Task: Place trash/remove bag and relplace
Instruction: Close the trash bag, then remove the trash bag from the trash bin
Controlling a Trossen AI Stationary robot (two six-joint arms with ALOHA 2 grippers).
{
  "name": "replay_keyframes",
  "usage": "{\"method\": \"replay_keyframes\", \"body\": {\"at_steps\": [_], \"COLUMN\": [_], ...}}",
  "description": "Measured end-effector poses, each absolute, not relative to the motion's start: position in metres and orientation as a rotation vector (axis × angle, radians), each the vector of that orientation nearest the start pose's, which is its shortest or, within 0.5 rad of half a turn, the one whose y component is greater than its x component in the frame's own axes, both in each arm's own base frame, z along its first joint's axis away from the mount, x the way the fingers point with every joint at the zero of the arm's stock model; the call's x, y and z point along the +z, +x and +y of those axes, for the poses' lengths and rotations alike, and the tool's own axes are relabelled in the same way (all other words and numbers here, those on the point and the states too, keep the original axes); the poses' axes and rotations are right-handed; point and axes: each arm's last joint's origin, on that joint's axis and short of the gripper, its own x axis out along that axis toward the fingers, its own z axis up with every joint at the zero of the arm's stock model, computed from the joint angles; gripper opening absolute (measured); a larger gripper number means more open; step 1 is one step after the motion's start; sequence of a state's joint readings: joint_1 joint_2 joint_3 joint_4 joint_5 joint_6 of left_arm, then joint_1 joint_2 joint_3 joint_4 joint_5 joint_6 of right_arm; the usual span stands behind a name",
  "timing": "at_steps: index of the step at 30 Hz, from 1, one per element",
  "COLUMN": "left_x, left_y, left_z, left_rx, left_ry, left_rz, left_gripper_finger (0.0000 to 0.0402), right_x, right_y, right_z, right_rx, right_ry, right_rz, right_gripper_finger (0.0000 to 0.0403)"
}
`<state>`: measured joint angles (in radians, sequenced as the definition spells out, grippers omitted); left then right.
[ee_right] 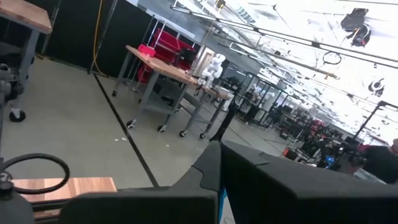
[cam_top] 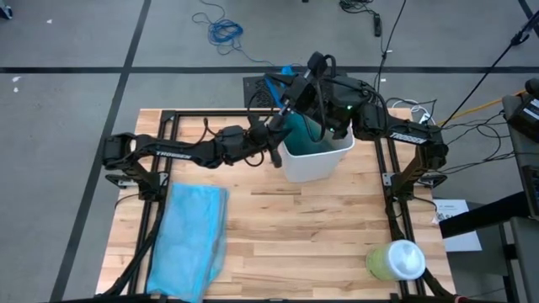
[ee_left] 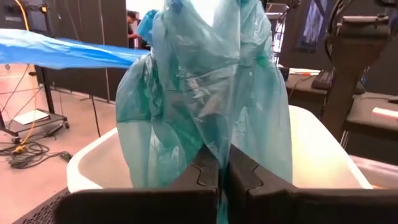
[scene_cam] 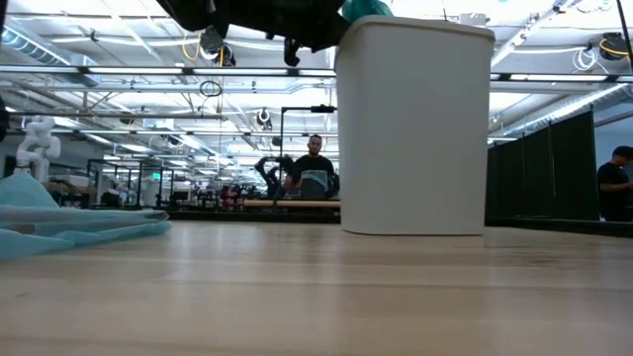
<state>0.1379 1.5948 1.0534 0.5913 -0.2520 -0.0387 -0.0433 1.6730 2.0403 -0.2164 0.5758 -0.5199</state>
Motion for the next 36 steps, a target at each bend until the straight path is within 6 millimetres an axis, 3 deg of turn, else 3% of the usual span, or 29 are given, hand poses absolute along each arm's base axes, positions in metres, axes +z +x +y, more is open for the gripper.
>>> {"method": "replay_keyframes", "body": {"at_steps": [15, 23, 28, 36], "left_x": [0.285, 0.287, 0.297, 0.314], "left_y": [0.359, 0.357, 0.346, 0.317], "left_z": [0.053, 0.047, 0.047, 0.048], "left_rx": [0.375, 0.357, 0.399, 0.459], "left_ry": [-0.031, 0.01, 0.07, 0.092], "left_rz": [0.08, 0.091, 0.123, 0.217], "left_gripper_finger": [0.0001, 0.0, 0.0, 0.0], "right_x": [0.552, 0.546, 0.54, 0.538], "right_y": [0.324, 0.324, 0.323, 0.306], "right_z": [-0.046, -0.056, -0.057, -0.059], "right_rx": [-0.776, -0.792, -0.811, -0.799], "right_ry": [-0.481, -0.491, -0.491, -0.422], "right_rz": [-0.064, 0.003, 0.085, 0.161], "right_gripper_finger": [0.0, 0.0, 0.0017, 0.0073]}}
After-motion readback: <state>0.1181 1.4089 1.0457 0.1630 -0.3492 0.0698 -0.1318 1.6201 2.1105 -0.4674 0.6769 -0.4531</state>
